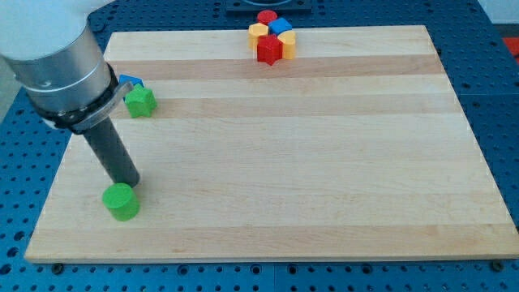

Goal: Push the green circle to the bottom left

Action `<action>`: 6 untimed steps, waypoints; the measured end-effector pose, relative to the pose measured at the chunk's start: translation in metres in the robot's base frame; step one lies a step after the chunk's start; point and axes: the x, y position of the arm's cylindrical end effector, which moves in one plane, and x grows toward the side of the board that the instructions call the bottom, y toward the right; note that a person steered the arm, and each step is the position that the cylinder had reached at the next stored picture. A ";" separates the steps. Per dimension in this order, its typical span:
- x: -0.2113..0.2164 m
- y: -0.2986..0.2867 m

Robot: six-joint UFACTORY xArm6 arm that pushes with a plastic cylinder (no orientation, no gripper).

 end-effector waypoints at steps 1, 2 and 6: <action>0.000 0.025; 0.002 0.070; 0.035 0.009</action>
